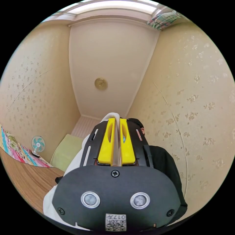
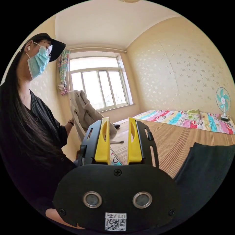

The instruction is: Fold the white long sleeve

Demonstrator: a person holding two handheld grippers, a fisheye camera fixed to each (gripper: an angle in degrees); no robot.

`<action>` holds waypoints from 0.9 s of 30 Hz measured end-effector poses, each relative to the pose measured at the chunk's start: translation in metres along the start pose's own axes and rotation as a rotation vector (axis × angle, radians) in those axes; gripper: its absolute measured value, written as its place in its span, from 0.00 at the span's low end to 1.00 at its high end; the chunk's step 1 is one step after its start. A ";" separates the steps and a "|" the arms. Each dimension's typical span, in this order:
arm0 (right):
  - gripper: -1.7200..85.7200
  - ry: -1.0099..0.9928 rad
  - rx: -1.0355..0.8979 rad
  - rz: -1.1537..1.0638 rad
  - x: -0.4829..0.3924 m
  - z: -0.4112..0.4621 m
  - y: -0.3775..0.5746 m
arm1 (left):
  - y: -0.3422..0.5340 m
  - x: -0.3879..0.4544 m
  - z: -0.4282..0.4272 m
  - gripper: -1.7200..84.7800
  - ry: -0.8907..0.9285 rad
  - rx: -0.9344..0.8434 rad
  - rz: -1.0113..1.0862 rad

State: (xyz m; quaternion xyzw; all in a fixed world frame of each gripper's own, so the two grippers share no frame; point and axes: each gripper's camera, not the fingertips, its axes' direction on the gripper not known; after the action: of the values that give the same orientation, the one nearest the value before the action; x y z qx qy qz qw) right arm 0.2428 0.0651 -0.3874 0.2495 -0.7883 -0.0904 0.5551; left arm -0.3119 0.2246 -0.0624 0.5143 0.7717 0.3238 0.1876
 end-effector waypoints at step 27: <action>0.05 0.481 0.413 -0.464 -0.228 -0.086 -0.213 | 0.010 0.151 0.215 0.04 -0.853 -0.184 0.410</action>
State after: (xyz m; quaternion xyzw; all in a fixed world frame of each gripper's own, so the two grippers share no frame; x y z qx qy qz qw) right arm 0.4437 0.0065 -0.6347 0.5417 -0.5598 0.0082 0.6270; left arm -0.2322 0.4310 -0.2036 0.7240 0.4769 0.1814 0.4643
